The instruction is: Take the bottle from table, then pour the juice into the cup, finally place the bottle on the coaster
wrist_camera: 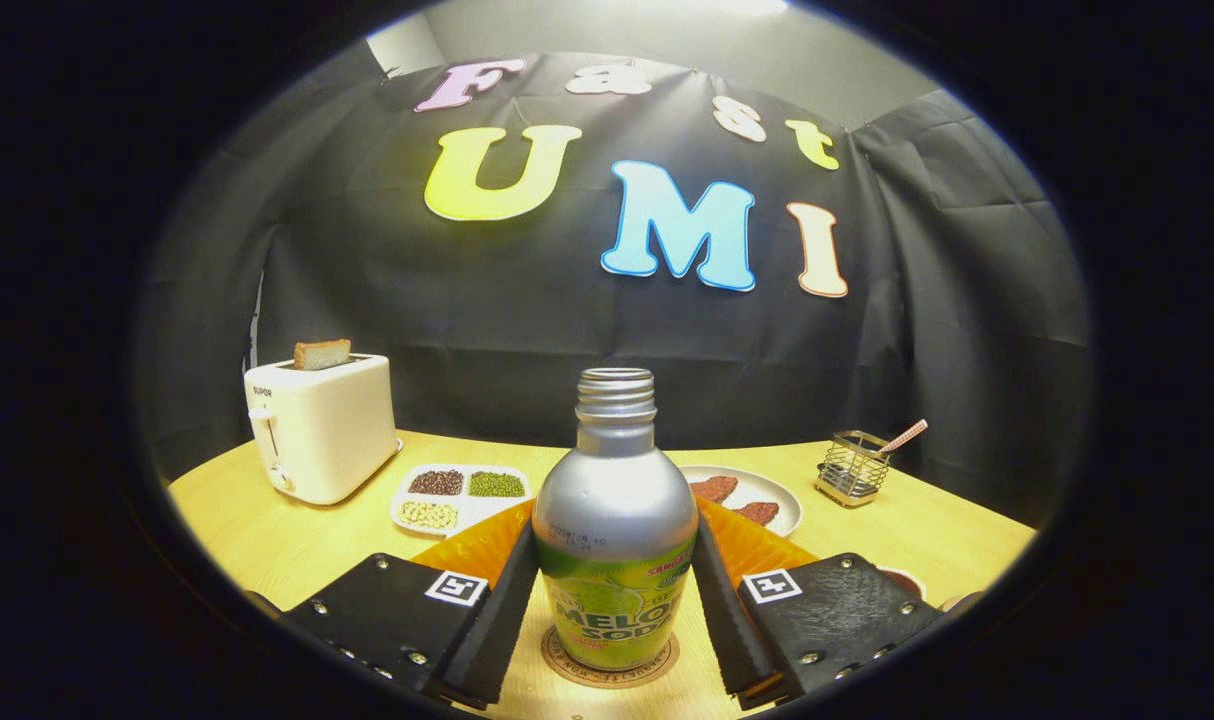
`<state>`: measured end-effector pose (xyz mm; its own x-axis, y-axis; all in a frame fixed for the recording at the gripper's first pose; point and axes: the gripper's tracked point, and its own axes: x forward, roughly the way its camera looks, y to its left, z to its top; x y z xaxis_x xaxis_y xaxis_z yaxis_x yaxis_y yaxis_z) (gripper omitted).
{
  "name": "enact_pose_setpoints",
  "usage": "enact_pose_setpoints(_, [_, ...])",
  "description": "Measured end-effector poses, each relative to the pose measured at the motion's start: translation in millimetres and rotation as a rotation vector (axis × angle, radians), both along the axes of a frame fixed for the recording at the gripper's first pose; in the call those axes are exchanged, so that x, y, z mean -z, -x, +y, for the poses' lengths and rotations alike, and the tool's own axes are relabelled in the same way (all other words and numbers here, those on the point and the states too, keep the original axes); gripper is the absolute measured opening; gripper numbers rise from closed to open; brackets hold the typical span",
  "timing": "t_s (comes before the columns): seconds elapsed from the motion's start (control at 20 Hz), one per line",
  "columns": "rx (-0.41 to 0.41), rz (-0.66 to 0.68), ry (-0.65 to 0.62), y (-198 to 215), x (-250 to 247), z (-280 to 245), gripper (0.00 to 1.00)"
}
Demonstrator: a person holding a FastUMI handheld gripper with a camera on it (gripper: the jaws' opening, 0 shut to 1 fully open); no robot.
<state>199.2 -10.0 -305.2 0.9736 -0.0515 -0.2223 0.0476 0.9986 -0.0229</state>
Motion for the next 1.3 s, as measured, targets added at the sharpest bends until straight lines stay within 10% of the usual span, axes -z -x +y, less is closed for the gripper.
enact_pose_setpoints(0.9, [0.001,-0.065,-0.122,4,8,-2,0.79])
enact_pose_setpoints(1.3, [-0.030,-0.111,-0.164,33,-60,-9,0.98])
